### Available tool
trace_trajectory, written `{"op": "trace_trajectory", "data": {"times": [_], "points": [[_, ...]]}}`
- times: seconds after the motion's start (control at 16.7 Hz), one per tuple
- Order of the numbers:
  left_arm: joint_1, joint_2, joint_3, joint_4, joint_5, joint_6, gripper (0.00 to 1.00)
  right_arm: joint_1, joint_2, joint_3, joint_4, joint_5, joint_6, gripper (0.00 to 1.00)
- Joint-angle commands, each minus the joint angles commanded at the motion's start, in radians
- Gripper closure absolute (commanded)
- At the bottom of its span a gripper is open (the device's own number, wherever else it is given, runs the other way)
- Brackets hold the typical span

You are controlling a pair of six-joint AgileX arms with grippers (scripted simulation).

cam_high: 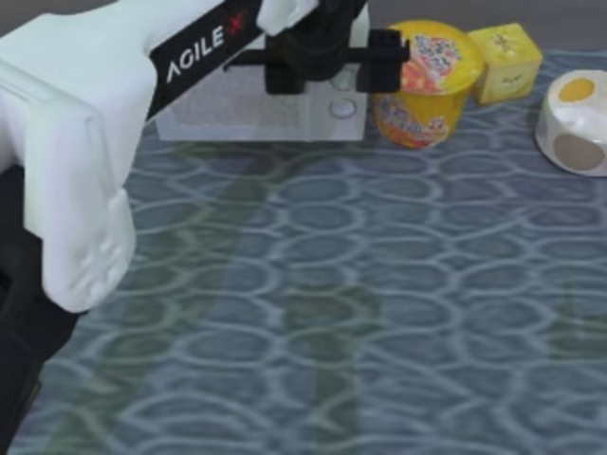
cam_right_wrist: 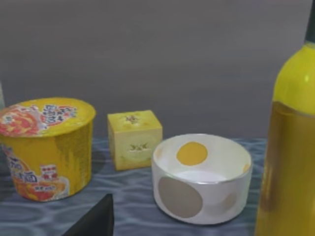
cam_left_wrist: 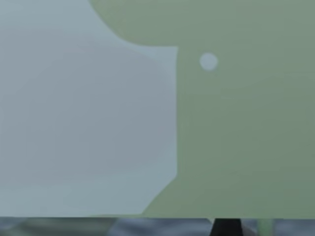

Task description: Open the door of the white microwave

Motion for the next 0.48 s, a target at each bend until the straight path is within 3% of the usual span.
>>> {"op": "trace_trajectory", "data": {"times": [0.12,0.48], "points": [[0.0,0.0,0.0,0.0,0.0,0.0,1.0,0.0,0.0,0.0,0.0,0.0,0.0,0.0],[0.0,0.0,0.0,0.0,0.0,0.0,1.0,0.0,0.0,0.0,0.0,0.0,0.0,0.0]]}}
